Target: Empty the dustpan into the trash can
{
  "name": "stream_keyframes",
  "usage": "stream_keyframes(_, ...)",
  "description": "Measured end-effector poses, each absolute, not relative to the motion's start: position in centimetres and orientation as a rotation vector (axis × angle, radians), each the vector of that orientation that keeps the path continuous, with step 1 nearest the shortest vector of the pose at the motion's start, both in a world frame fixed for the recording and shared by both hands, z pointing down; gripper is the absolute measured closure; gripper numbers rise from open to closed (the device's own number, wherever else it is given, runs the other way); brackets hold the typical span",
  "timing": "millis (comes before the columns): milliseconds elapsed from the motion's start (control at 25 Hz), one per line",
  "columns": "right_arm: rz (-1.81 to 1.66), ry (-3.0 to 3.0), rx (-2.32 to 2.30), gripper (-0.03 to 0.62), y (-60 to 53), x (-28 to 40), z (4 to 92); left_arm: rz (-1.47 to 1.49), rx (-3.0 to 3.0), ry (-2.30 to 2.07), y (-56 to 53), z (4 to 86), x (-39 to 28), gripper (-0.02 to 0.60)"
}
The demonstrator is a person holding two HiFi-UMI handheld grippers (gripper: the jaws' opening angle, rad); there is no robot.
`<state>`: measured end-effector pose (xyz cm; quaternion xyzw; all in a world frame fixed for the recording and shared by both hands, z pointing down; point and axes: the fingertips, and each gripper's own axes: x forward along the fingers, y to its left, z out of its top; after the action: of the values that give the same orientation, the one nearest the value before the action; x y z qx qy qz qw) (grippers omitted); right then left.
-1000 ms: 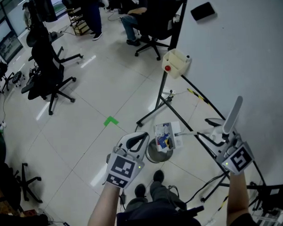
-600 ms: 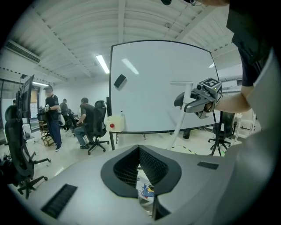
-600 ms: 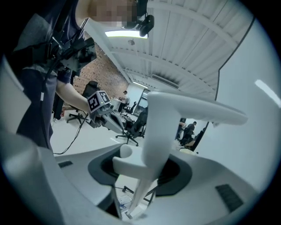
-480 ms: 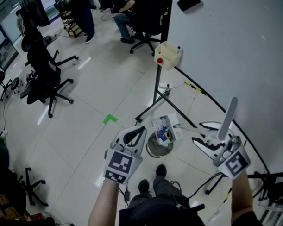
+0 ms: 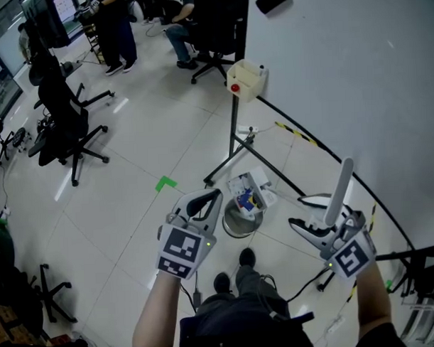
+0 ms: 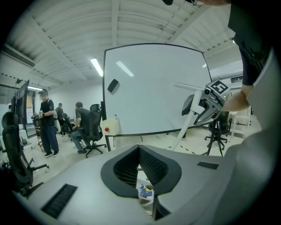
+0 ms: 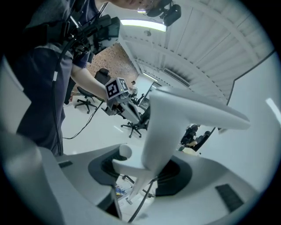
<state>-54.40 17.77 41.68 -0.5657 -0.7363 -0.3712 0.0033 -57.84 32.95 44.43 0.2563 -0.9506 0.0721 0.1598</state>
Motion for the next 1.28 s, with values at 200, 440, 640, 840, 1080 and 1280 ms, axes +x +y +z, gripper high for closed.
stream_keyframes(200, -1.253, -2.267, -1.737, 0.391, 17.1, -51.3, 43.1, 0.223, 0.784, -2.710, 32.4, 44.3, -55.8, 0.583)
stream_keyframes(440, -1.322, -2.231, -1.687, 0.391, 16.3, -49.4, 44.8, 0.239, 0.813, -2.705, 31.3, 44.1, -54.1, 0.583)
stream_keyframes(640, -1.385, -2.201, -1.730, 0.391, 15.5, -47.7, 45.3, 0.252, 0.782, -2.718, 30.5, 43.4, -53.1, 0.583)
stream_keyframes(840, -1.447, -2.136, -1.790, 0.391, 14.1, -46.0, 46.1, 0.249, 0.703, -2.733, 29.3, 43.3, -51.9, 0.583)
stream_keyframes(1080, -1.509, -2.093, -1.865, 0.393, 12.3, -44.5, 46.9, 0.250, 0.635, -2.744, 26.7, 43.1, -49.6, 0.583)
stream_keyframes(1280, -1.599, -2.065, -1.873, 0.393, 9.8, -43.5, 47.8, 0.260, 0.582, -2.742, 25.2, 43.2, -47.1, 0.583)
